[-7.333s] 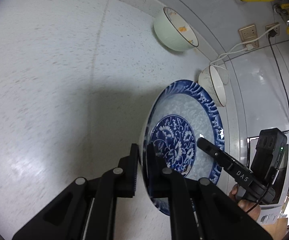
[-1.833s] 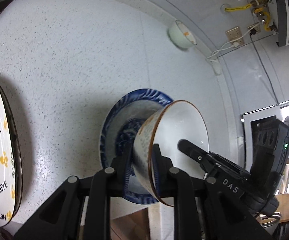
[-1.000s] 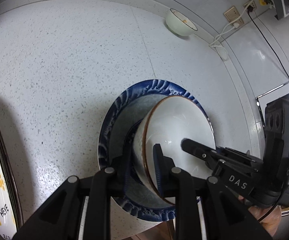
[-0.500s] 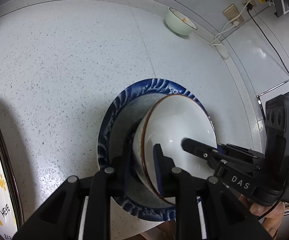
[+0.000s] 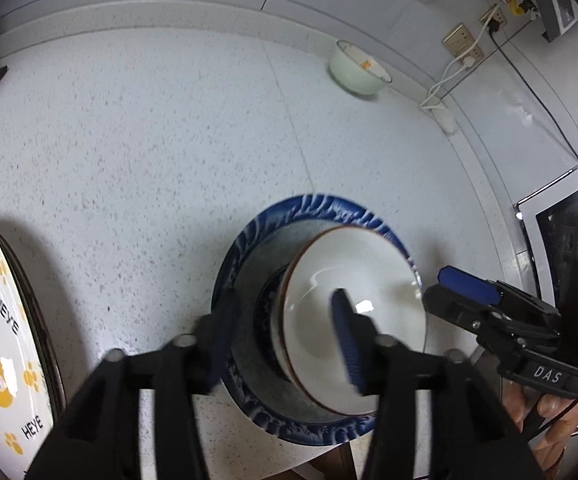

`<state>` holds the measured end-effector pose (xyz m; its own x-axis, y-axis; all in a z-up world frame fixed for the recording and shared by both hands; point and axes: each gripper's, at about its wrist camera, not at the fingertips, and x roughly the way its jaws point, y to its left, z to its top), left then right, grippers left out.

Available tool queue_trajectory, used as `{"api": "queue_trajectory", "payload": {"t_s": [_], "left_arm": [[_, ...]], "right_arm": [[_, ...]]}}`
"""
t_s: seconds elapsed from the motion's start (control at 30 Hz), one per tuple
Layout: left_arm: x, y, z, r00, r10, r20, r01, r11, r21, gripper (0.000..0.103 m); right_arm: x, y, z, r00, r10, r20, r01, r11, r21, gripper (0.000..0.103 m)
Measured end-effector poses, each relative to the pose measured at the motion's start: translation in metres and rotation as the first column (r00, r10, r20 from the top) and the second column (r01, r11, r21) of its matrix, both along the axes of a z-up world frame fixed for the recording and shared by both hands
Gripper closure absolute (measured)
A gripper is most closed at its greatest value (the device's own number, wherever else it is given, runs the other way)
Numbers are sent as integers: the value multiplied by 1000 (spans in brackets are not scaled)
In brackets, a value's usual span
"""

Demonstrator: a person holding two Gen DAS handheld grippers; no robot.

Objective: Organize plates and bowls
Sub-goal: 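Open both grippers and withdraw from the white bowl, then move both grippers to the rim of the orange-flower bowl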

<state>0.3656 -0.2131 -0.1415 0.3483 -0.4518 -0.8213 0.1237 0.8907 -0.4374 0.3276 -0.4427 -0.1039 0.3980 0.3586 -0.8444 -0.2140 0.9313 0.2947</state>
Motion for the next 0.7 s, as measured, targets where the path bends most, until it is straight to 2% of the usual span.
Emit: {"api": "queue_trajectory", "payload": {"t_s": [0.17, 0.37, 0.53, 0.7], "left_arm": [[3, -2, 18, 1000, -12, 24, 12, 1000, -1, 42], [26, -10, 37, 1000, -1, 5, 1, 999, -35, 41], [54, -18, 47, 999, 20, -39, -24, 997, -79, 41], [88, -37, 61, 999, 30, -14, -30, 997, -69, 41]], "right_arm": [[3, -16, 12, 999, 3, 41, -4, 1000, 30, 46], [13, -43, 16, 997, -29, 69, 25, 998, 60, 40], [32, -72, 24, 991, -87, 97, 83, 996, 44, 35], [59, -93, 36, 985, -109, 134, 111, 994, -3, 31]]}}
